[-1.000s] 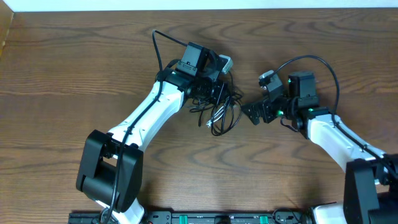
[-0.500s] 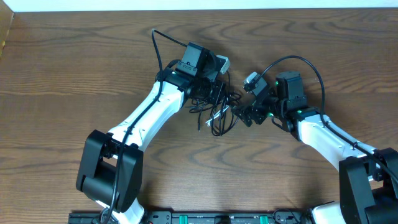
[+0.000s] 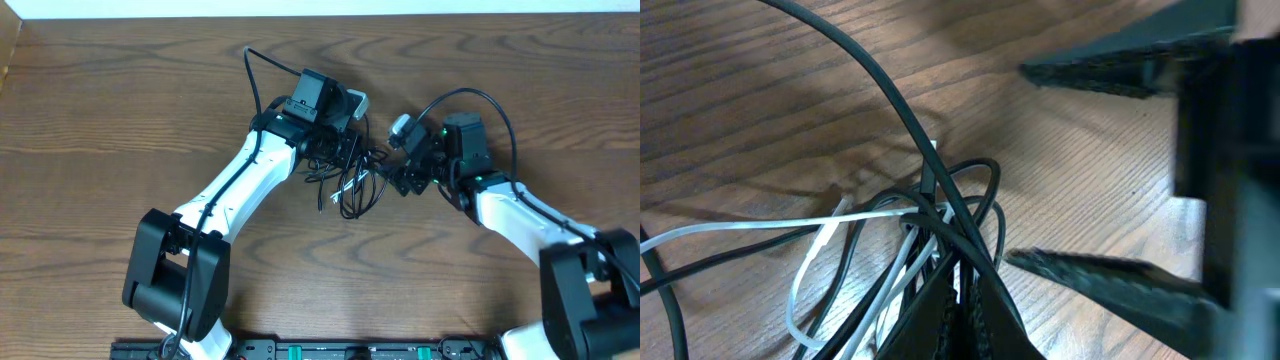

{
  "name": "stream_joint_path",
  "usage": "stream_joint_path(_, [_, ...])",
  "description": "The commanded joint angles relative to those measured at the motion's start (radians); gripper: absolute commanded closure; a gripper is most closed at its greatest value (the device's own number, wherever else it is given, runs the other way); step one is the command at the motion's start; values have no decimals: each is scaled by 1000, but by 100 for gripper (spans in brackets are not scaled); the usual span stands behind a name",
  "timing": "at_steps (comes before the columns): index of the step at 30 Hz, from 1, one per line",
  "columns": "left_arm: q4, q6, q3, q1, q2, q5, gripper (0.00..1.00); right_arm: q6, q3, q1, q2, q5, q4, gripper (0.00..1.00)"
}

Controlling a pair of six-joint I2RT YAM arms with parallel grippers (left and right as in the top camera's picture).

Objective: Untangle cables

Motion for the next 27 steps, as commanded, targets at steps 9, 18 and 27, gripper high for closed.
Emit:
stream_joint_path(9, [-2, 6, 0, 0, -7, -12, 92, -60, -5, 3, 157, -2, 208, 18])
stream_joint_path(18, [-2, 6, 0, 0, -7, -13, 92, -75, -5, 3, 158, -62, 236, 69])
stream_joint_path(27, [-2, 6, 0, 0, -7, -13, 92, -74, -5, 3, 157, -205, 237, 79])
